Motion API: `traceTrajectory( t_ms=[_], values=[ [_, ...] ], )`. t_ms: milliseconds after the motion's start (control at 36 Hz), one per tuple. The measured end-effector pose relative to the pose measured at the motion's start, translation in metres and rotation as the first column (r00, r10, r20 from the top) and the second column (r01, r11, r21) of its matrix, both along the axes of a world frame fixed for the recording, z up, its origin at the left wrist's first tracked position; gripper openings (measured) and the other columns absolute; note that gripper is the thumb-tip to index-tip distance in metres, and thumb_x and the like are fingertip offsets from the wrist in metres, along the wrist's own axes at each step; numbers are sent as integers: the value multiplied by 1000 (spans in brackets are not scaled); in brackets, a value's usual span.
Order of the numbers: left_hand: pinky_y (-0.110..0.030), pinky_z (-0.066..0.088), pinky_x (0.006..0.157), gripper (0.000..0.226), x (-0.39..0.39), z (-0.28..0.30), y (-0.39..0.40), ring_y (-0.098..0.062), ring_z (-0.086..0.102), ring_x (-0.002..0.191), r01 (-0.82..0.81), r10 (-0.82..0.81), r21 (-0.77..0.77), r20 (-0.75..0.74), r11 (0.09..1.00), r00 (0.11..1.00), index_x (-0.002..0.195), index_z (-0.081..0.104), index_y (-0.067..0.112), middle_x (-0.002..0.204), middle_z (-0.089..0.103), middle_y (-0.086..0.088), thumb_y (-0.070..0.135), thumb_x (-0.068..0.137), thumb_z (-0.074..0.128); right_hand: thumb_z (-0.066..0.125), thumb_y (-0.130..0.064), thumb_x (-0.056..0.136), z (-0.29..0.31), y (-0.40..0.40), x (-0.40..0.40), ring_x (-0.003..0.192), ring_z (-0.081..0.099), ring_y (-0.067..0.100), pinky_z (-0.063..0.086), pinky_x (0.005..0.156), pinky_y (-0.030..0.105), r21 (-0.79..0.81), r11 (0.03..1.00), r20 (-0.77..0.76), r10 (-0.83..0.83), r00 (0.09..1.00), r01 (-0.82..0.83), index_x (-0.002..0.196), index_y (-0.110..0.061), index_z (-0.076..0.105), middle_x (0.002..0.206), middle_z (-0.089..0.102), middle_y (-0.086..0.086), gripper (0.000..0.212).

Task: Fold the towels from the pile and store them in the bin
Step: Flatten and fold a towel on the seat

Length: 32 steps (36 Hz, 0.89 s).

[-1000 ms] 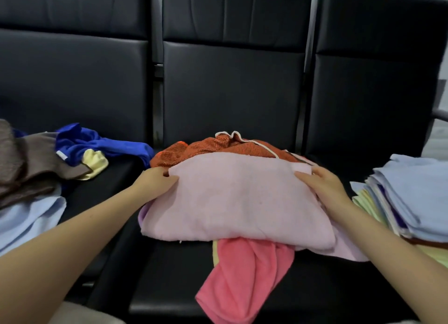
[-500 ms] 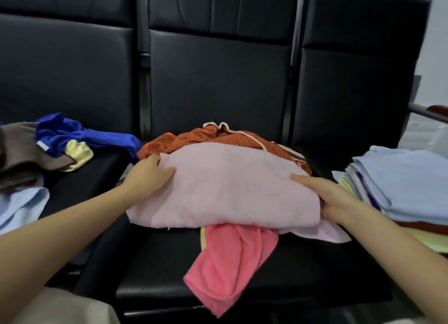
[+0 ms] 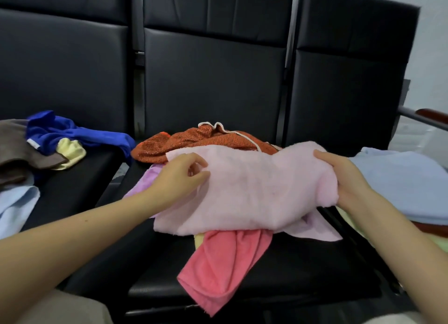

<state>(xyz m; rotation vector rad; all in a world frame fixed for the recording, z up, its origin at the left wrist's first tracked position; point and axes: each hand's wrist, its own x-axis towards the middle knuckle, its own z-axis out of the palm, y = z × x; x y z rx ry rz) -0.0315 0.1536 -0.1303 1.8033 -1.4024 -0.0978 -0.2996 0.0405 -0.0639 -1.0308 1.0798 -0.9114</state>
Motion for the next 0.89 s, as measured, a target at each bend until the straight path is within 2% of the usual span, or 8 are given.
traceTrajectory(
  t_ms=[83, 222, 333, 417, 500, 583, 750, 889],
  values=[
    [-12, 40, 62, 9, 4, 0, -1, 0, 52, 67, -22, 24, 25, -90, 999, 996, 98, 64, 23, 78, 59, 11, 19, 90, 64, 59, -28, 95, 10, 9, 17, 85, 62, 21, 50, 76, 34, -59, 998, -9, 33, 999, -33, 100, -6, 62, 90, 67, 10, 23],
    [-21, 46, 59, 9, 4, 1, 2, -6, 54, 59, -1, 26, 70, -364, 998, 931, 97, 67, 17, 76, 61, 1, 22, 94, 60, 51, -21, 99, 9, 31, 57, 79, 64, 17, 51, 61, 20, -175, 938, 60, 315, 947, -301, 89, -8, 64, 72, 70, 4, 20],
    [-17, 42, 46, 27, -15, 15, 8, -12, 46, 55, 34, -13, 11, -775, 999, 632, 92, 61, 6, 73, 52, -5, 29, 101, 47, 50, -26, 101, -9, 39, 84, 68, 63, 21, 43, 49, 26, -222, 797, -112, 551, 827, -561, 117, -9, 58, 80, 62, 10, 25],
    [-17, 43, 45, 30, -23, 22, 10, -12, 45, 56, 47, -16, 9, -865, 999, 501, 87, 58, 9, 67, 51, -3, 34, 100, 48, 53, -16, 98, -31, 28, 90, 67, 64, 15, 44, 48, 24, -453, 709, -459, 333, 824, -540, 122, -14, 60, 80, 64, 2, 25],
    [-21, 44, 56, 27, -24, 17, 7, -12, 46, 61, 97, -34, 32, -791, 995, 611, 90, 58, 12, 72, 49, -1, 38, 97, 53, 60, -12, 88, -44, 14, 87, 76, 61, 9, 47, 69, 24, -720, 539, -560, -78, 825, -437, 111, -24, 69, 86, 64, -12, 26],
    [-25, 39, 60, 26, -25, 10, 2, -12, 45, 64, 72, -17, 50, -696, 996, 717, 90, 58, 14, 72, 47, 2, 40, 93, 59, 65, -15, 84, -46, 8, 77, 86, 55, 11, 48, 80, 29, -795, 484, -508, -204, 837, -365, 110, -28, 67, 97, 58, -8, 29],
    [-32, 45, 69, 25, -40, 10, -6, -13, 53, 76, -29, -32, -118, -481, 993, 876, 93, 60, 6, 82, 59, -3, 31, 91, 63, 73, -24, 84, -50, -4, 67, 94, 61, 14, 51, 81, 30, -557, 777, -467, -2, 884, -293, 121, -18, 59, 97, 60, -8, 41],
    [-24, 40, 69, 13, -42, 24, -3, -8, 48, 78, -112, 25, -137, -517, 984, 856, 87, 52, 18, 81, 51, 9, 22, 98, 46, 70, -21, 87, -42, -1, 74, 77, 60, 8, 44, 69, 21, -645, 730, -362, -32, 932, -225, 111, -18, 63, 84, 64, -3, 26]
  ],
)
